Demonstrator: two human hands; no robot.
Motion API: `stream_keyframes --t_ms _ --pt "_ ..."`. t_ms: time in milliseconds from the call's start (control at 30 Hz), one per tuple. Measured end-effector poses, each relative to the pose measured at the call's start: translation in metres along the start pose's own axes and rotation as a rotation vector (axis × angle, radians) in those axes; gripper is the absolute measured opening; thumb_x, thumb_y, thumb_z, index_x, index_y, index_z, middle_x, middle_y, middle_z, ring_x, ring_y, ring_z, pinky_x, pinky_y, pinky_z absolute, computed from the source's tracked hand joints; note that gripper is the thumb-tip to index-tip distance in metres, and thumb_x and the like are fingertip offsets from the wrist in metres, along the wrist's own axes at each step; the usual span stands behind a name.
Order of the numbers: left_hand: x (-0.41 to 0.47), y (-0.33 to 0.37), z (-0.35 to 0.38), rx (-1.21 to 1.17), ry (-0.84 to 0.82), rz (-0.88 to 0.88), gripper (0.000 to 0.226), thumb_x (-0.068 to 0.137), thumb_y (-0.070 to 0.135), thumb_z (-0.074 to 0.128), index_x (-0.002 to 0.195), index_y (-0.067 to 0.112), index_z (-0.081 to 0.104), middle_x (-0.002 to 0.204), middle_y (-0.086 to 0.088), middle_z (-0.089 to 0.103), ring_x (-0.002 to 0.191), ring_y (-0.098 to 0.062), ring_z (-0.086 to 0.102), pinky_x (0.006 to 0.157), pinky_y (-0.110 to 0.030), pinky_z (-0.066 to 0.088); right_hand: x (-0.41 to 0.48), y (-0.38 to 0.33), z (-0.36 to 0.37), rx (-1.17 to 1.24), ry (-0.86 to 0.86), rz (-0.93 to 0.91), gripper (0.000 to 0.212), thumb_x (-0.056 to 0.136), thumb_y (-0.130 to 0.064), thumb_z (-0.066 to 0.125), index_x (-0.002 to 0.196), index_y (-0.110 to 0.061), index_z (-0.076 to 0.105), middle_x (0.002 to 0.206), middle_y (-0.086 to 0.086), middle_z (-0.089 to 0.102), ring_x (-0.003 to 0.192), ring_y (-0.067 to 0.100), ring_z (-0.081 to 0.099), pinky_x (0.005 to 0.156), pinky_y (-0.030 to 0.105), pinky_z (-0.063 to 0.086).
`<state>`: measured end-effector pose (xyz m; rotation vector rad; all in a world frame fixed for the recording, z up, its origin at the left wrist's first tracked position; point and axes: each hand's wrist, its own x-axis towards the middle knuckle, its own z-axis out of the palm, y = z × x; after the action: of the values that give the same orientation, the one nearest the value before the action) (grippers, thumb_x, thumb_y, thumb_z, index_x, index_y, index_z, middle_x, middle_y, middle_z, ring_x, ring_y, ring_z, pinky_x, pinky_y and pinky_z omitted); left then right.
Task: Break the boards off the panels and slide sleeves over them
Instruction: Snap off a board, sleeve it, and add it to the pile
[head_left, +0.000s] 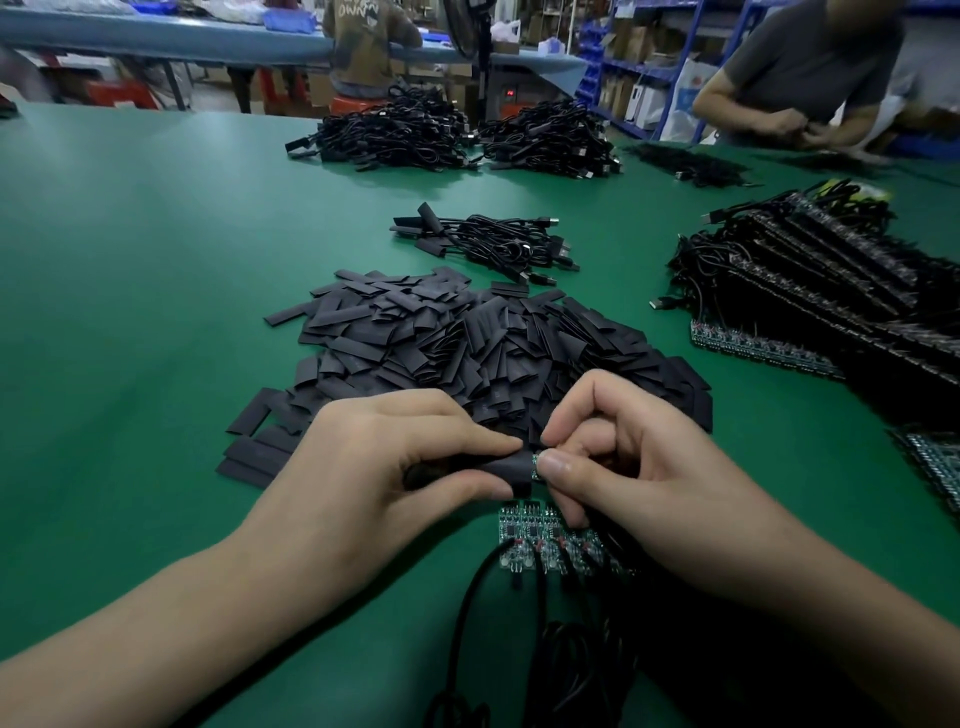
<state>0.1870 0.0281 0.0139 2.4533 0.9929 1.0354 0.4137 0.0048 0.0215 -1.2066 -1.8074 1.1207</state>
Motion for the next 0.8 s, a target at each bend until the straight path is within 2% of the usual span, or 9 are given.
stream_keyframes --t_ms 133,267,367,467,533,667,800 --pt "-0.001 0.0 0.002 -0.002 -0.022 0.033 0.022 0.085 0.036 0.076 0.104 0.026 0.079 0.092 0.017 0.07 0.084 0.004 0.066 0.075 -0.014 0.049 0.002 -0.001 0.006 -0.005 -0.041 -0.027 0.009 0.093 -0.03 0.062 0.09 -0.035 0.054 0.074 0.002 0.074 0.068 0.01 0.067 0.069 0.019 0.048" --pt "0.0 -0.002 0.001 -0.039 0.05 -0.011 0.019 0.085 0.033 0.076 0.101 0.024 0.08 0.09 0.015 0.072 0.083 -0.001 0.068 0.075 -0.019 0.052 0.002 -0.004 0.006 -0.049 0.043 -0.075 0.01 0.09 -0.039 0.065 0.096 -0.04 0.057 0.086 -0.004 0.075 0.083 0.013 0.072 0.081 0.035 0.056" --pt "0.002 -0.004 -0.001 -0.056 0.096 -0.067 0.021 0.082 0.034 0.077 0.1 0.025 0.081 0.09 0.015 0.073 0.085 0.0 0.068 0.076 -0.018 0.051 -0.001 -0.007 -0.001 -0.286 0.157 -0.196 0.016 0.087 -0.033 0.073 0.099 -0.035 0.061 0.091 -0.012 0.071 0.086 0.009 0.069 0.075 0.025 0.053" --pt "0.003 -0.002 -0.001 -0.079 0.112 -0.1 0.021 0.08 0.034 0.078 0.099 0.026 0.081 0.088 0.016 0.073 0.085 0.001 0.068 0.076 -0.013 0.049 -0.003 -0.008 -0.004 -0.465 0.245 -0.308 0.009 0.086 -0.029 0.076 0.088 -0.032 0.067 0.083 -0.02 0.068 0.081 0.001 0.066 0.068 0.01 0.042" --pt "0.003 -0.001 -0.001 -0.094 0.119 -0.109 0.02 0.079 0.033 0.078 0.098 0.027 0.081 0.088 0.016 0.073 0.084 0.001 0.068 0.075 -0.012 0.048 -0.004 -0.008 -0.004 -0.54 0.279 -0.342 0.005 0.085 -0.033 0.075 0.086 -0.034 0.07 0.081 -0.021 0.068 0.08 0.002 0.065 0.069 0.011 0.041" --pt "0.003 0.001 -0.001 -0.106 0.128 -0.1 0.019 0.079 0.033 0.078 0.097 0.027 0.081 0.087 0.017 0.072 0.083 0.001 0.067 0.074 -0.009 0.046 -0.005 -0.007 -0.006 -0.595 0.321 -0.398 0.003 0.085 -0.033 0.074 0.088 -0.034 0.074 0.081 -0.018 0.07 0.081 0.008 0.065 0.074 0.025 0.047" --pt "0.003 0.002 -0.002 -0.103 0.132 -0.083 0.019 0.079 0.033 0.078 0.096 0.025 0.081 0.089 0.017 0.072 0.085 0.001 0.068 0.075 -0.01 0.046 -0.004 -0.006 -0.007 -0.636 0.326 -0.456 0.003 0.087 -0.028 0.074 0.09 -0.027 0.075 0.082 -0.017 0.069 0.079 0.004 0.063 0.077 0.024 0.047"
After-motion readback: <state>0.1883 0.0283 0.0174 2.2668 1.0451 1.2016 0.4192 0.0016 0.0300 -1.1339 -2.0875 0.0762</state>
